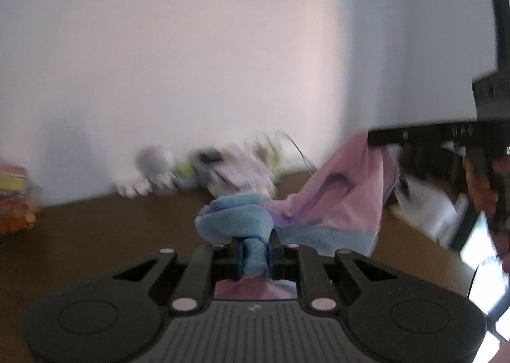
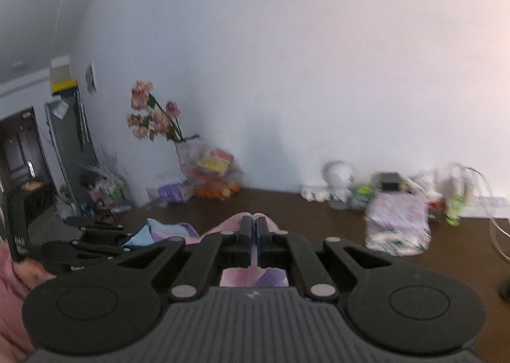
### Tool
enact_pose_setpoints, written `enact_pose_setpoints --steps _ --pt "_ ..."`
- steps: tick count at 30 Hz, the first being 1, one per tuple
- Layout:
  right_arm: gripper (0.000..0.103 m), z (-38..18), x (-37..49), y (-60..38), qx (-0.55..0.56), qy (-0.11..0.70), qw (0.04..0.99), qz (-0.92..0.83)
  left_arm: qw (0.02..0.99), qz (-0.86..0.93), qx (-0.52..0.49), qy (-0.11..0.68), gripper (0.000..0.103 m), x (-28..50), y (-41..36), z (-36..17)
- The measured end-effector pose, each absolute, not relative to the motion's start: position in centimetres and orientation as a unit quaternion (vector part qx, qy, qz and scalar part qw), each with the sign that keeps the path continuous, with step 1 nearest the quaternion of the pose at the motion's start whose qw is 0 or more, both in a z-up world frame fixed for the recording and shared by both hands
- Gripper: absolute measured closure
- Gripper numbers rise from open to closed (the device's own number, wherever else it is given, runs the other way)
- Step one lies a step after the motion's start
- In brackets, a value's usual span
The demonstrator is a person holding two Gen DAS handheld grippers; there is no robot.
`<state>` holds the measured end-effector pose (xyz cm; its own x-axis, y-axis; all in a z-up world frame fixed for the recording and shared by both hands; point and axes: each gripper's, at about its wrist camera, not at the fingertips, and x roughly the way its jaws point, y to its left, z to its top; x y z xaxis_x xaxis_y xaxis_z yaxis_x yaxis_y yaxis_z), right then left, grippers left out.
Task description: Fold clothes
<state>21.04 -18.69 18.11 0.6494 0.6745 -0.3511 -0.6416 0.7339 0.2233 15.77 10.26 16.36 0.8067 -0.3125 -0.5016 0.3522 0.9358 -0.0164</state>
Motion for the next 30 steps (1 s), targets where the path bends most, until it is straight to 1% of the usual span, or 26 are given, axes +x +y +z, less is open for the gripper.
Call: enact_pose_setpoints --steps 2,3,5,6,7,8,9,10,11,12,13,15,17,20,22,25,26,27,28,29,30 --pt "0.101 16.1 21.5 -19.7 0.039 0.249 0.905 0.342 0.941 -0.166 0.050 0.289 0.091 18.0 8.5 14.8" --pt "0.101 14.7 22.3 -20.3 0.044 0.273 0.903 0.329 0.935 -0.166 0.049 0.311 0.088 19.6 7.6 13.7" --pt "0.100 11.4 24.0 -21.1 0.051 0.312 0.900 0.301 0.921 -0.156 0.043 0.355 0.086 22.9 6.6 10.6" --pt "0.099 9.5 24.9 -21.5 0.052 0.330 0.899 0.285 0.914 -0.147 0.040 0.377 0.080 24.4 6.0 8.9" --pt "0.095 7.8 25.7 -22.0 0.057 0.344 0.899 0.266 0.906 -0.137 0.036 0.398 0.078 25.9 5.4 7.3" --pt "0.090 6.1 26.5 -22.5 0.063 0.357 0.899 0.247 0.898 -0.128 0.033 0.419 0.074 27.5 4.8 5.6" --pt "0.066 4.8 26.9 -23.1 0.066 0.367 0.899 0.230 0.897 -0.127 0.028 0.423 0.065 27.5 4.7 4.9" --pt "0.034 3.7 27.4 -23.7 0.067 0.377 0.899 0.214 0.897 -0.130 0.023 0.422 0.061 27.0 4.7 4.6" --pt "0.026 2.9 27.4 -24.5 0.072 0.380 0.901 0.199 0.897 -0.133 0.018 0.421 0.053 26.5 4.7 4.4" --pt "0.024 2.4 27.2 -25.4 0.077 0.378 0.903 0.192 0.897 -0.136 0.013 0.420 0.045 26.1 4.7 4.1" --pt "0.024 2.2 26.7 -26.3 0.080 0.377 0.902 0.195 0.897 -0.138 0.008 0.419 0.041 25.6 4.7 3.8" --pt "0.024 2.3 25.3 -27.8 0.079 0.379 0.899 0.206 0.896 -0.159 0.008 0.415 0.030 24.6 4.1 3.4" --pt "0.024 2.3 23.4 -28.3 0.065 0.382 0.893 0.228 0.886 -0.217 0.038 0.409 0.022 22.9 2.2 3.7" --pt "0.024 2.0 20.4 -27.3 0.018 0.391 0.880 0.268 0.867 -0.273 0.089 0.406 0.021 21.7 -1.6 3.0" --pt "0.025 1.3 18.9 -26.0 -0.011 0.394 0.874 0.285 0.863 -0.276 0.097 0.412 0.021 22.3 -2.9 2.3" --pt "0.026 0.2 17.0 -24.6 -0.044 0.397 0.869 0.292 0.858 -0.273 0.104 0.422 0.025 23.6 -4.5 1.2" --pt "0.026 -0.1 16.7 -24.3 -0.048 0.398 0.868 0.293 0.856 -0.272 0.106 0.426 0.038 24.0 -5.0 0.9" --pt "0.028 -0.5 16.8 -24.1 -0.049 0.400 0.867 0.293 0.855 -0.271 0.108 0.429 0.059 24.4 -5.5 0.5" --pt "0.030 -0.8 16.9 -23.9 -0.049 0.400 0.868 0.289 0.853 -0.270 0.111 0.433 0.070 24.9 -6.1 0.2" --pt "0.032 -1.0 17.0 -23.8 -0.049 0.400 0.870 0.285 0.851 -0.269 0.113 0.436 0.089 25.3 -6.6 -0.2" --pt "0.037 -1.4 17.3 -23.7 -0.049 0.398 0.871 0.285 0.849 -0.268 0.115 0.439 0.098 25.7 -7.1 -0.6"
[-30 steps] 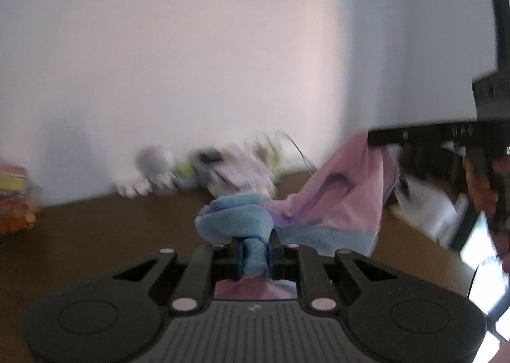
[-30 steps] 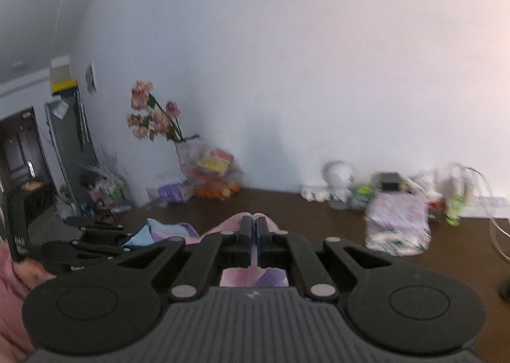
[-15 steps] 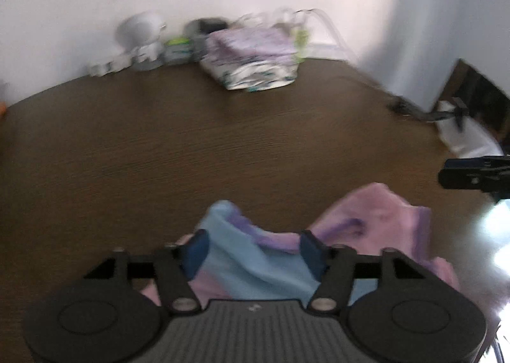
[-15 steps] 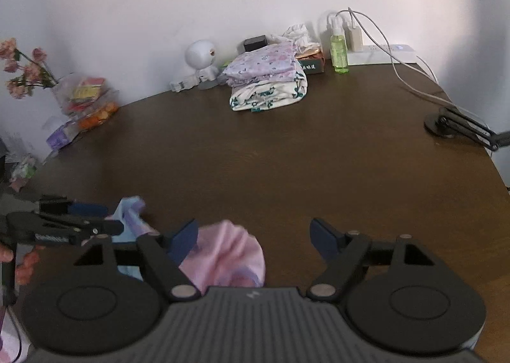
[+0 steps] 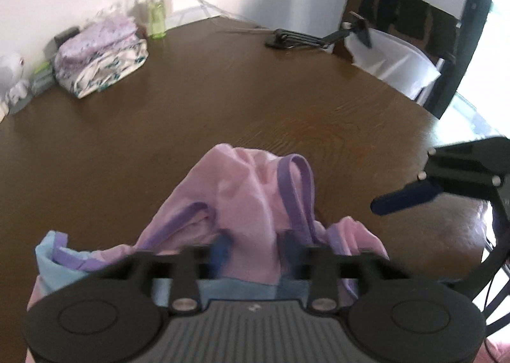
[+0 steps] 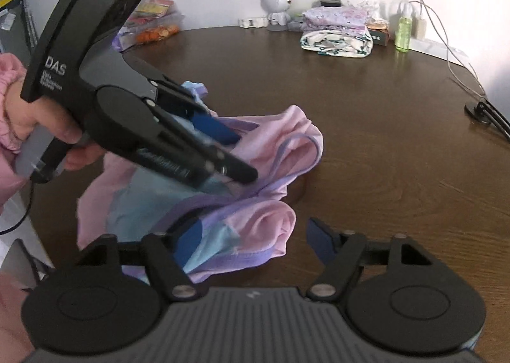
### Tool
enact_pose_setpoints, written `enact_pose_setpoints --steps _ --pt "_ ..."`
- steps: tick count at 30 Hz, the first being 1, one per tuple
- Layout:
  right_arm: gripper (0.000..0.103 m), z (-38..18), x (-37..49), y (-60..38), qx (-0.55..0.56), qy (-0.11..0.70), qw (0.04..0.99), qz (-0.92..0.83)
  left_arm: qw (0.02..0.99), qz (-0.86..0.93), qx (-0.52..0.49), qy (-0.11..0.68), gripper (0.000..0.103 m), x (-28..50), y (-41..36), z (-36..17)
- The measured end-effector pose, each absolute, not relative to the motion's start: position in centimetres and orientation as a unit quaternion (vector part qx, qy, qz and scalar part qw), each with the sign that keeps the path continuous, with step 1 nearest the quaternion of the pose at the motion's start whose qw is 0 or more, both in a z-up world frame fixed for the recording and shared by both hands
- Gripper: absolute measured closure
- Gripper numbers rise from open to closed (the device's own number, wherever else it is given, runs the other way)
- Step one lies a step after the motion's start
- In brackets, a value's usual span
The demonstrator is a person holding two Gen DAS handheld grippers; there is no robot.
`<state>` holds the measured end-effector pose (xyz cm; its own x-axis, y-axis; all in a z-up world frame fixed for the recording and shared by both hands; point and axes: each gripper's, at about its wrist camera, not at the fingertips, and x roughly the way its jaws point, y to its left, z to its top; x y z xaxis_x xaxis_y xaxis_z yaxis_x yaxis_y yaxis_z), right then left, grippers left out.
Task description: Fold clothes
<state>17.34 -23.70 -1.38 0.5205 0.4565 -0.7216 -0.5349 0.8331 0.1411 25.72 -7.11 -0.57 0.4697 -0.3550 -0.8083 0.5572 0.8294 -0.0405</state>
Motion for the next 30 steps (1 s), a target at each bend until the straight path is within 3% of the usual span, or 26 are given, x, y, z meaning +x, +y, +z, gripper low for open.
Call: enact_pose_setpoints --steps 2,3,4,5,6,10,14,16,18,20,25,27,28,29,30 --pt "0.042 -1.9 17.7 -23.5 -0.043 0.402 0.868 0.287 0.857 -0.262 0.103 0.431 0.101 25.5 -6.3 -0.2" --pt "0.052 -2.1 17.8 -23.3 -0.041 0.404 0.867 0.289 0.863 -0.259 0.097 0.424 0.101 25.3 -5.7 0.2" --pt "0.075 -2.3 17.8 -23.2 -0.039 0.406 0.865 0.291 0.869 -0.252 0.092 0.416 0.102 25.0 -5.0 0.8" --pt "0.088 -2.4 17.9 -23.1 -0.038 0.408 0.864 0.293 0.876 -0.244 0.088 0.407 0.102 24.7 -4.2 1.4" --pt "0.092 -2.3 17.8 -23.2 -0.035 0.406 0.864 0.294 0.883 -0.236 0.081 0.399 0.102 24.3 -3.2 2.1" --pt "0.095 -1.7 17.3 -24.1 -0.024 0.394 0.873 0.288 0.910 -0.188 0.036 0.368 0.102 23.0 2.7 4.5" --pt "0.095 -0.9 16.7 -25.5 0.004 0.386 0.877 0.286 0.902 -0.203 0.030 0.381 0.102 23.2 1.5 3.8" --pt "0.095 -0.5 16.1 -25.9 0.014 0.381 0.880 0.284 0.896 -0.212 0.028 0.389 0.089 23.3 0.7 3.4" --pt "0.095 -0.1 15.2 -26.0 0.022 0.372 0.884 0.282 0.890 -0.222 0.027 0.397 0.060 23.4 -0.2 2.9" --pt "0.095 0.0 14.6 -26.2 0.028 0.365 0.886 0.283 0.885 -0.232 0.025 0.404 0.046 23.6 -1.0 2.4" --pt "0.095 -0.4 13.1 -27.0 0.043 0.368 0.889 0.270 0.869 -0.256 0.020 0.423 0.044 23.9 -3.2 1.3" --pt "0.095 -0.7 12.4 -27.2 0.045 0.369 0.889 0.267 0.864 -0.253 0.032 0.434 0.048 24.9 -4.8 0.4" --pt "0.095 -0.8 12.1 -27.4 0.046 0.369 0.889 0.267 0.863 -0.244 0.041 0.441 0.056 25.4 -5.5 -0.2" --pt "0.095 -0.9 11.8 -27.5 0.047 0.369 0.889 0.267 0.861 -0.240 0.047 0.445 0.088 25.6 -5.8 -0.6" --pt "0.095 -1.0 11.7 -27.8 0.049 0.368 0.890 0.266 0.860 -0.239 0.052 0.449 0.101 25.8 -6.1 -0.8"
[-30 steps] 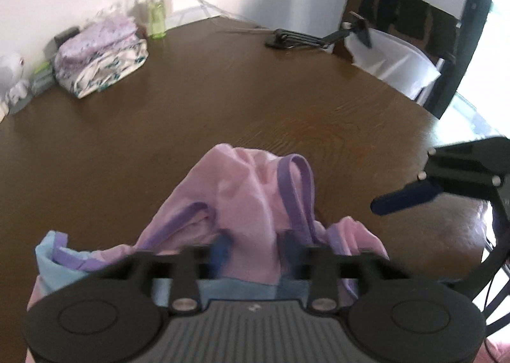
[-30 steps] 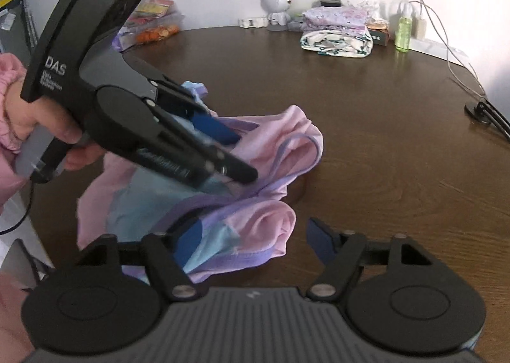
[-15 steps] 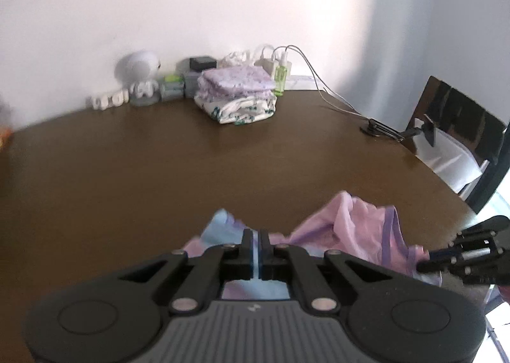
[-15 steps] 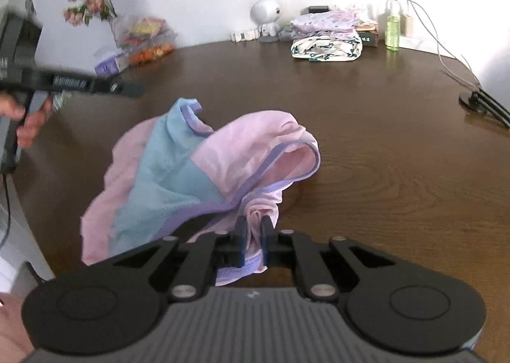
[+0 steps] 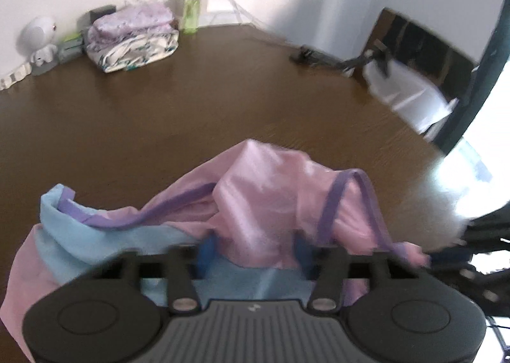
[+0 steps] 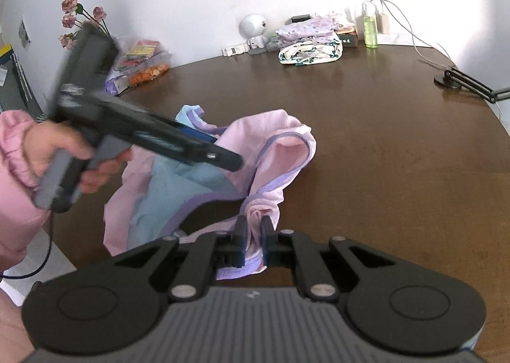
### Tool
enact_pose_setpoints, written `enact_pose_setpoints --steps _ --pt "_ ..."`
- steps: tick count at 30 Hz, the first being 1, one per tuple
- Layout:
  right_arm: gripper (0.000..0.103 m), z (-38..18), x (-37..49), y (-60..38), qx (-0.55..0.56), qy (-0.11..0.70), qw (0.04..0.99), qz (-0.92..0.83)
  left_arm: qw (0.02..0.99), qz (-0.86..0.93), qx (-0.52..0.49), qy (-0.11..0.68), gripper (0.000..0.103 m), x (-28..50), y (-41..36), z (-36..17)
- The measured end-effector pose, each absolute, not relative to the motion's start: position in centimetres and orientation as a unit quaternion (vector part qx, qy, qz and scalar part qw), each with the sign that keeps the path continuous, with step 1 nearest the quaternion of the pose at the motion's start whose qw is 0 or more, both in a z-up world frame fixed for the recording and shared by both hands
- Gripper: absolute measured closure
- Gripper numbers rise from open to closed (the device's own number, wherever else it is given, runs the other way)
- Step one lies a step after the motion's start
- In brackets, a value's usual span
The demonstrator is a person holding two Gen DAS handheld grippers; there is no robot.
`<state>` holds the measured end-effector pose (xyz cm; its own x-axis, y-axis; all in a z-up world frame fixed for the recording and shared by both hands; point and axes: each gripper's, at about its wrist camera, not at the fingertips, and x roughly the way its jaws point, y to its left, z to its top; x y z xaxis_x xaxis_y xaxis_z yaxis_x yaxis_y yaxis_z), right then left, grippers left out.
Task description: Fold clothes
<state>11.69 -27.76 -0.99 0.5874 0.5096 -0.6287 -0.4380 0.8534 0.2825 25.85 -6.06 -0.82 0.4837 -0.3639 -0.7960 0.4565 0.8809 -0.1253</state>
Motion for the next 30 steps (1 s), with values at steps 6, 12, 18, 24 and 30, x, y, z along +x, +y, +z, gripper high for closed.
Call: enact_pose_setpoints --steps 6,12,18,24,30 --pt "0.095 -1.4 11.8 -29.3 0.061 0.363 0.896 0.249 0.893 -0.214 0.013 0.395 0.102 24.0 -1.7 2.4" --pt "0.094 -2.2 12.0 -29.9 0.079 0.359 0.894 0.255 0.918 -0.159 -0.079 0.355 0.102 20.9 7.7 4.8" --pt "0.068 -2.9 12.3 -28.9 0.095 0.369 0.884 0.270 0.913 -0.091 -0.097 0.385 0.096 18.3 12.5 2.6" --pt "0.057 -0.8 12.5 -27.4 0.089 0.354 0.886 0.287 0.917 -0.134 0.011 0.376 0.053 17.2 8.8 2.7" --pt "0.055 -1.3 14.5 -24.5 0.074 0.394 0.871 0.284 0.901 -0.187 0.161 0.357 0.052 17.2 3.2 2.5"
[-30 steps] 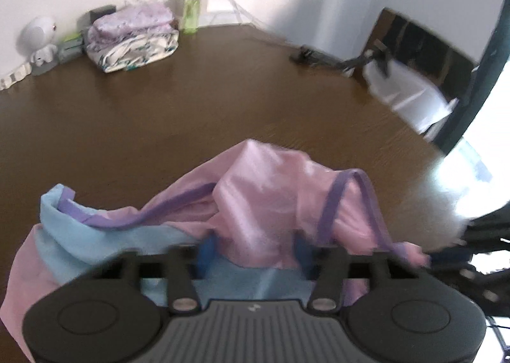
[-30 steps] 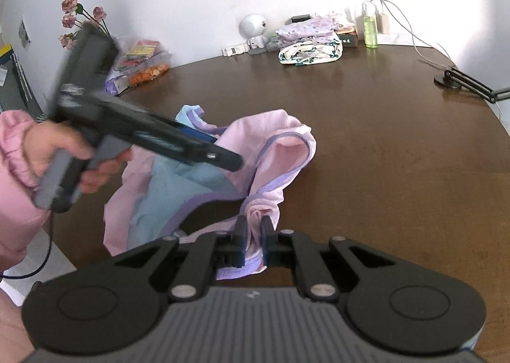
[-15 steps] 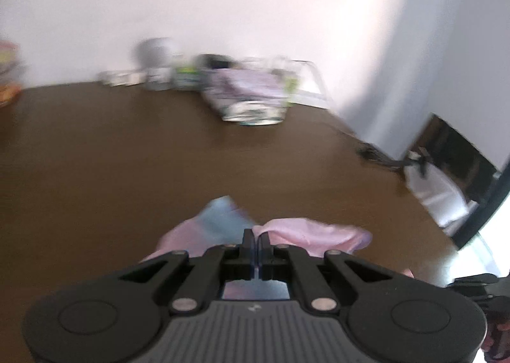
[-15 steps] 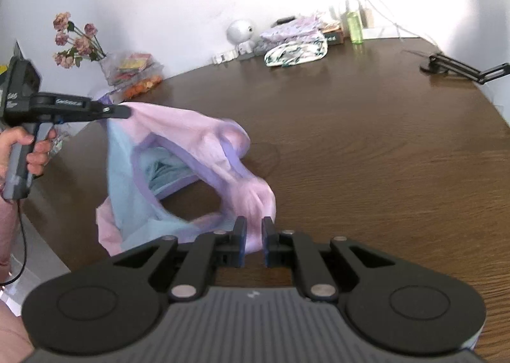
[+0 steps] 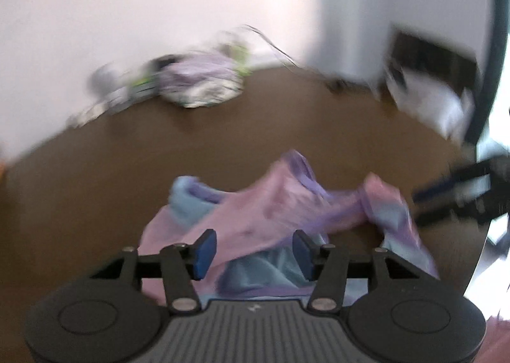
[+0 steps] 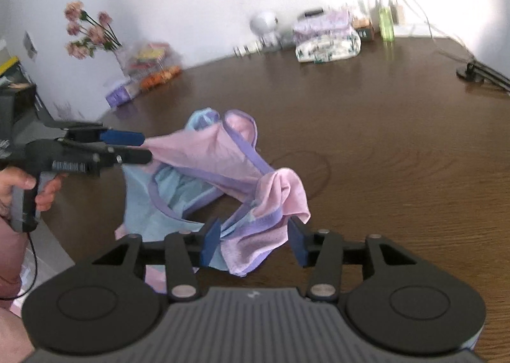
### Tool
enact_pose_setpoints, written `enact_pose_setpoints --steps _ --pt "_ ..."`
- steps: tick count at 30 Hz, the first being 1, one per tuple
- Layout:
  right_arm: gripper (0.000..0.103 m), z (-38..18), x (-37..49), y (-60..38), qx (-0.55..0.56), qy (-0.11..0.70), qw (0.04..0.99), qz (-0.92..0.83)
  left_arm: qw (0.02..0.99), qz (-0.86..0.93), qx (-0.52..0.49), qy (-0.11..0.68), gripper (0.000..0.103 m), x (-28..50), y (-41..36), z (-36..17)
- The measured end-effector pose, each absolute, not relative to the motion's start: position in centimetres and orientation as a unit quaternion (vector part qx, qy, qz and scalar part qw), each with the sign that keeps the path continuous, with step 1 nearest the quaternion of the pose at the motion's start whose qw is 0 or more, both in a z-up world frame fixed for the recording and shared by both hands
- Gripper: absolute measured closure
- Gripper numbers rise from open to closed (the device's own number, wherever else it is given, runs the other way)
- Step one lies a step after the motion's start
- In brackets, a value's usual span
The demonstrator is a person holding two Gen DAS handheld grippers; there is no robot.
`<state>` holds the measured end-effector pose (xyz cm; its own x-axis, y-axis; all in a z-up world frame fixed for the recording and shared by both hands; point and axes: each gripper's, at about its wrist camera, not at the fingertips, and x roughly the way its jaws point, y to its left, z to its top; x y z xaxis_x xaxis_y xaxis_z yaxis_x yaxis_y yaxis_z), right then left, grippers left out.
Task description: Fold clothes
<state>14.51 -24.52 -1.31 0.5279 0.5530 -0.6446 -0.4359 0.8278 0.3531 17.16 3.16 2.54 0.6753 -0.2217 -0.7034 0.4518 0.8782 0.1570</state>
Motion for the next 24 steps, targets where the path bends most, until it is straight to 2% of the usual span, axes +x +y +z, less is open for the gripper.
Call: enact_pose_setpoints --steps 1,3,4,5,6,7,10,17,20,21,22,24 --pt "0.055 -1.6 14.8 -24.2 0.077 0.401 0.868 0.283 0.897 -0.185 0.183 0.357 0.053 17.4 2.7 2.1" --pt "0.056 -2.1 15.3 -23.7 0.085 0.409 0.864 0.279 0.888 -0.182 0.227 0.356 0.063 17.9 1.7 1.3" --pt "0.059 -2.3 15.5 -23.6 0.091 0.411 0.864 0.275 0.883 -0.180 0.249 0.355 0.065 18.2 1.1 1.0" --pt "0.062 -2.5 15.6 -23.5 0.098 0.412 0.864 0.272 0.877 -0.178 0.271 0.354 0.073 18.4 0.6 0.6" --pt "0.078 -2.7 15.7 -23.5 0.107 0.413 0.862 0.274 0.871 -0.176 0.292 0.353 0.090 18.7 0.1 0.2" --pt "0.094 -2.8 15.9 -23.5 0.115 0.415 0.859 0.279 0.865 -0.174 0.314 0.352 0.101 18.9 -0.4 -0.2" --pt "0.099 -2.1 16.2 -24.2 0.137 0.397 0.860 0.289 0.858 -0.162 0.353 0.338 0.102 19.4 -1.1 -0.3" --pt "0.100 1.5 18.5 -26.2 0.175 0.334 0.880 0.290 0.932 -0.087 0.267 0.231 0.102 19.1 2.5 8.1" --pt "0.094 2.5 19.6 -25.8 0.163 0.333 0.888 0.272 0.947 -0.070 0.249 0.191 0.102 18.3 3.0 11.7" --pt "0.082 2.9 19.5 -25.5 0.156 0.326 0.895 0.260 0.951 -0.065 0.244 0.178 0.102 18.0 3.0 12.9" --pt "0.062 3.3 19.4 -25.3 0.149 0.318 0.903 0.248 0.953 -0.065 0.241 0.169 0.102 17.5 2.9 13.8" --pt "0.052 4.4 18.8 -24.3 0.130 0.297 0.915 0.242 0.956 -0.065 0.242 0.155 0.102 16.7 2.4 15.4"
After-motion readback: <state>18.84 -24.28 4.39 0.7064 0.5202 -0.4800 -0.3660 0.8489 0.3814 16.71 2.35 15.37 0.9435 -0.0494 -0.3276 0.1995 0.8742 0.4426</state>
